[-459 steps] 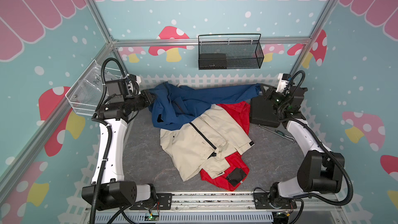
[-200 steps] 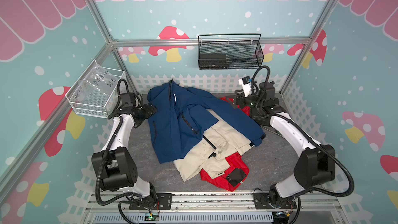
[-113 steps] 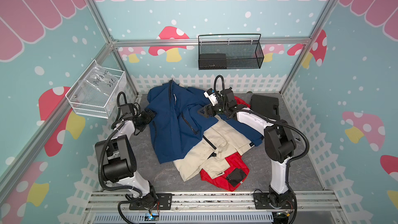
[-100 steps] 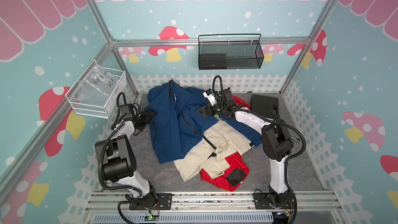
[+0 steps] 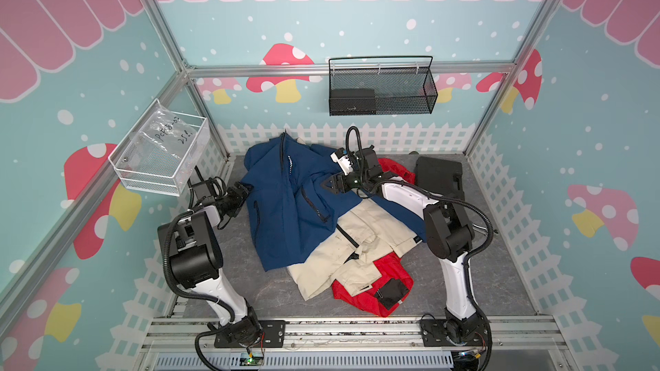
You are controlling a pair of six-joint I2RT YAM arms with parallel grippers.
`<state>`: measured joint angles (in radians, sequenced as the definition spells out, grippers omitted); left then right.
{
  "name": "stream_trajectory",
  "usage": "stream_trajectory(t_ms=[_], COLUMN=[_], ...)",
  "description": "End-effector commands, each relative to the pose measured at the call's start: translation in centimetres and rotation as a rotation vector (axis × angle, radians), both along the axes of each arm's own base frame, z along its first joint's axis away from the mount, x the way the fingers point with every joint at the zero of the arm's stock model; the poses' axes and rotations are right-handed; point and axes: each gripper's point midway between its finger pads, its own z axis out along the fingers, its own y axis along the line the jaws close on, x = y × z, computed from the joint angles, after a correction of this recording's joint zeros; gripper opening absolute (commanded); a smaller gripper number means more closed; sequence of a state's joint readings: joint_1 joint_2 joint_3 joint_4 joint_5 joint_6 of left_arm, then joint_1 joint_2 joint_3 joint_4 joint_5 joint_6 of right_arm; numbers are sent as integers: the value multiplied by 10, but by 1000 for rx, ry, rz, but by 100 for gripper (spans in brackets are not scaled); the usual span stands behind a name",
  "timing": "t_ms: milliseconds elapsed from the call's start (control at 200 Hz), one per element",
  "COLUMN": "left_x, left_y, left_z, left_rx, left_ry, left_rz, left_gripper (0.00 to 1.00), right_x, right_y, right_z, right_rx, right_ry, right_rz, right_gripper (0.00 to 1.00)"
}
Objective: Unzip the jacket
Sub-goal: Flatten out the jacket.
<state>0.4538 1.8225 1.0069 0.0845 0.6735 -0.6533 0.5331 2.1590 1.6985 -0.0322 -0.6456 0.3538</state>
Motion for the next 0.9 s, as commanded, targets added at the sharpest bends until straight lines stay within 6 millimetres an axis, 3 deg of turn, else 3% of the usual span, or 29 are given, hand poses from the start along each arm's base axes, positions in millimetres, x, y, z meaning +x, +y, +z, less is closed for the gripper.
stream_trajectory(t_ms=[0, 110, 190, 425, 515, 666, 681, 736, 896], left_x=[13, 14, 13, 12, 4, -16, -18, -25, -39], left_y=[-8, -14, -19, -45, -53, -66, -67, -76, -93], left_z=[20, 26, 30, 39, 51, 94, 100, 122, 216], left_rx=[-51, -70, -76, -119, -126, -127, -125, -104, -18], left_ry=[-127, -153, -163, -175, -193, -220, -224, -234, -340], left_rz=[-58, -73, -82, -134, -131, -95, -93, -98, -137], left_gripper=[73, 52, 38, 0, 0, 0, 0, 0, 0], right_x=[-4, -4, -4, -8, -8, 2, 0, 1, -3], right_y=[12, 11, 9, 1, -10, -47, -54, -76, -151], right_z=[2, 11, 22, 56, 80, 132, 149, 170, 223], right_rx=[34, 42, 48, 70, 80, 112, 125, 138, 157], right_ry=[6, -17, -42, -109, -158, -245, -272, -306, -411], right_rz=[47, 46, 42, 23, -4, -86, -95, -139, -285], right_gripper=[60, 30, 18, 0, 0, 0, 0, 0, 0])
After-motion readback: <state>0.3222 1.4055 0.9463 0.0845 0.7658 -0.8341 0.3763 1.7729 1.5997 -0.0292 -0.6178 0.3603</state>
